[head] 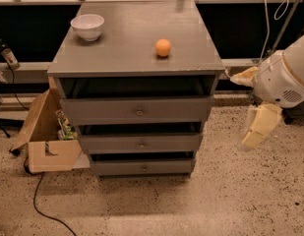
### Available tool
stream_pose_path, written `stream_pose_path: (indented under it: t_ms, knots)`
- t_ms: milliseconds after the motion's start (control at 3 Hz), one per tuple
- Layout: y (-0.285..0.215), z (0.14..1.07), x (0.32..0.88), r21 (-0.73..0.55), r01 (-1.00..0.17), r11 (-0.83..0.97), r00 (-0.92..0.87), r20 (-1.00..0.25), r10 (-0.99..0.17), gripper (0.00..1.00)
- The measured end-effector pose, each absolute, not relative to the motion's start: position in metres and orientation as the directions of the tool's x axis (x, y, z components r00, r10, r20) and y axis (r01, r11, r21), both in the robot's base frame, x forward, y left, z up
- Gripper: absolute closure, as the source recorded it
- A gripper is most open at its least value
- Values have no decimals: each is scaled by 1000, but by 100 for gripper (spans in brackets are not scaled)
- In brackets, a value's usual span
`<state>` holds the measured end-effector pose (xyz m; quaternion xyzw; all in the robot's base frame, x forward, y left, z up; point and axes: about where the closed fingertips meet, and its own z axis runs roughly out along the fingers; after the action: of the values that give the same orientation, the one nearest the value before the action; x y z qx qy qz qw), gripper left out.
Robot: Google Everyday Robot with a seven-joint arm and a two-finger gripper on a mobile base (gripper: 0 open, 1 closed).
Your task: Open bottom drawer
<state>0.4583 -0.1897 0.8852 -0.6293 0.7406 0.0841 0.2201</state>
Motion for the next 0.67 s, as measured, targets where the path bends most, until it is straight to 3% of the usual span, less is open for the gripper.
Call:
stream_pose_path:
  t_ms: [667]
  knots:
    - [-180, 783, 463, -103, -986, 129, -73, -431, -899, 0]
